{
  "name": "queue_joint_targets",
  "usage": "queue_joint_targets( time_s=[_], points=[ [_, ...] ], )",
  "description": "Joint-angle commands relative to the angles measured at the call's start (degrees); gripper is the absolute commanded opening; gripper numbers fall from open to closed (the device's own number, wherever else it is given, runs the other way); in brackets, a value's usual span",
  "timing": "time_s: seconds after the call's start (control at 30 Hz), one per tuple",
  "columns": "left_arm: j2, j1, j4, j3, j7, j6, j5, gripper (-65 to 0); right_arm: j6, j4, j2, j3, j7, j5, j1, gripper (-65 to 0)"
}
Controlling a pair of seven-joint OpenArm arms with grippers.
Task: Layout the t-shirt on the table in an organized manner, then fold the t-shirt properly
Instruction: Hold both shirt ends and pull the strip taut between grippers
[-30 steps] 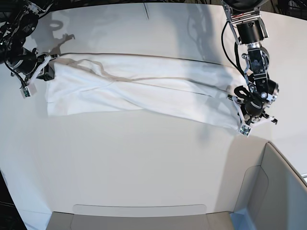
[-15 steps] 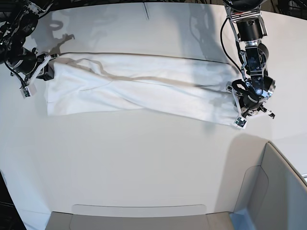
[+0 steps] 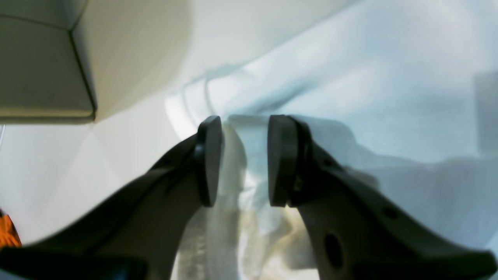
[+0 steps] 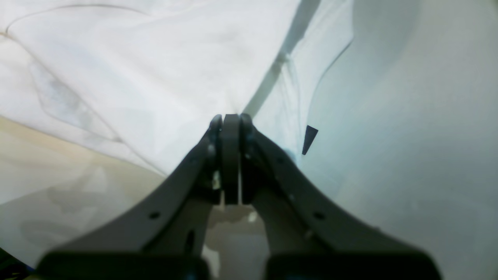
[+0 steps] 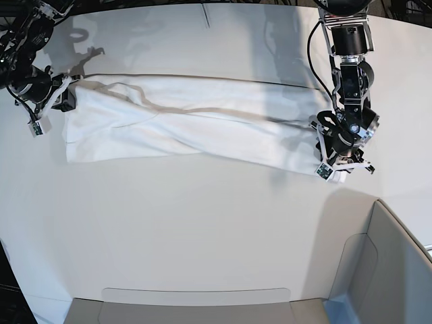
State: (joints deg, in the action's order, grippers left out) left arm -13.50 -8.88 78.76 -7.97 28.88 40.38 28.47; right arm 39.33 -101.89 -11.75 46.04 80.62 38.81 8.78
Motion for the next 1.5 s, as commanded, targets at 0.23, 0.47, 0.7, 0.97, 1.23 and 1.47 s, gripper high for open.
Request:
queue_joint_targets(
  time_s=[0.23, 0.47, 0.7, 0.97, 1.23, 1.47],
  points=[
    [-0.3, -1.4, 0.1, -0.5, -1.4, -0.4, 8.4, -47.2, 0.7, -0.9, -1.0, 0.2, -0.6, 0.8, -0.5, -65.0],
    [0.9, -1.5, 5.7, -6.4, -1.5, -0.4, 8.0, -47.0, 0.7, -0.8, -1.0, 0.2, -0.6, 0.8, -0.6, -65.0],
    [1.4, -3.7, 1.5, -9.7, -1.5, -0.4, 8.1, -47.0, 0.7, -0.8, -1.0, 0.2, -0.6, 0.8, -0.6, -65.0],
    [1.5, -3.5, 3.9, -9.9, -1.4, -0.4, 8.0, -47.0, 0.7, -0.8, -1.0, 0.2, -0.6, 0.4, -0.6, -65.0],
    [1.6, -3.3, 4.4, -9.8, -0.7, -0.4, 8.3, -47.0, 0.7, -0.8, -0.8, 0.2, -0.6, -4.6, -1.2, -65.0],
    [1.6, -1.4, 4.4, -9.7, -0.8, -0.4, 8.1, -47.0, 0.7, -0.8, -0.8, 0.2, -0.6, -4.6, -1.3, -65.0]
  ],
)
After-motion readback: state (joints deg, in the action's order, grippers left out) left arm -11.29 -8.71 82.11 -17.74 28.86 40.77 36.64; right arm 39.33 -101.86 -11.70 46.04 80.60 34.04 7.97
